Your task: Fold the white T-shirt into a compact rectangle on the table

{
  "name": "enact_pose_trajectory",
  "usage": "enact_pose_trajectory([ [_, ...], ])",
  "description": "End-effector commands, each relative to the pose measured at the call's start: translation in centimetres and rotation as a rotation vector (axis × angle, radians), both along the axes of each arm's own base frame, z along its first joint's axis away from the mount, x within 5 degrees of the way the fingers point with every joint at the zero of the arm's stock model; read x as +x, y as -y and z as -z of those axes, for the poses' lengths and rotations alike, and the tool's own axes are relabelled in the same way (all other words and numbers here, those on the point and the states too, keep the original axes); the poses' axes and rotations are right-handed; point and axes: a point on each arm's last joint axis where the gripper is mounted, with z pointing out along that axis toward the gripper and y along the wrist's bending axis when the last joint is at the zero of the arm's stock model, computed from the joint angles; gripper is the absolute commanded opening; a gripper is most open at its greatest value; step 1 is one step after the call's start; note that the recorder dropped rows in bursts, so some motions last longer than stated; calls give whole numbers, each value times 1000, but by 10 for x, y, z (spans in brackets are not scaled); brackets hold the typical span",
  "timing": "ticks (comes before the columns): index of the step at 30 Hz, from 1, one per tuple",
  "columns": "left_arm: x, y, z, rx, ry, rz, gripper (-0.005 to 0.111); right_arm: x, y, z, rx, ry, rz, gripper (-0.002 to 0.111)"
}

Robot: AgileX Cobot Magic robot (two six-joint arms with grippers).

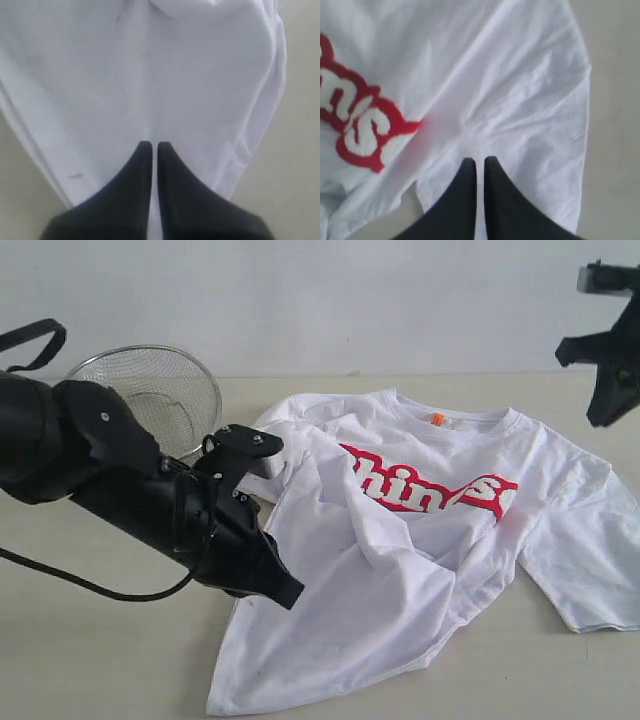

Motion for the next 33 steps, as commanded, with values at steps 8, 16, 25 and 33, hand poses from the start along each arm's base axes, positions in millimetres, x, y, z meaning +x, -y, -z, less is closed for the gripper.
enact_pose_trajectory([
  [8,-2,15,29,-62,-121,70,5,-43,-10,71,40,-157,9,0],
  [16,-3,14,39,-32,-158,69,5,-47,-13,82,55,-142,21,0],
  [25,-4,1,56,132,-202,46,5,-44,-15,82,82,-107,20,0],
  [33,-3,-8,59,237,-204,7,5,-39,-36,82,70,-89,-61,0],
])
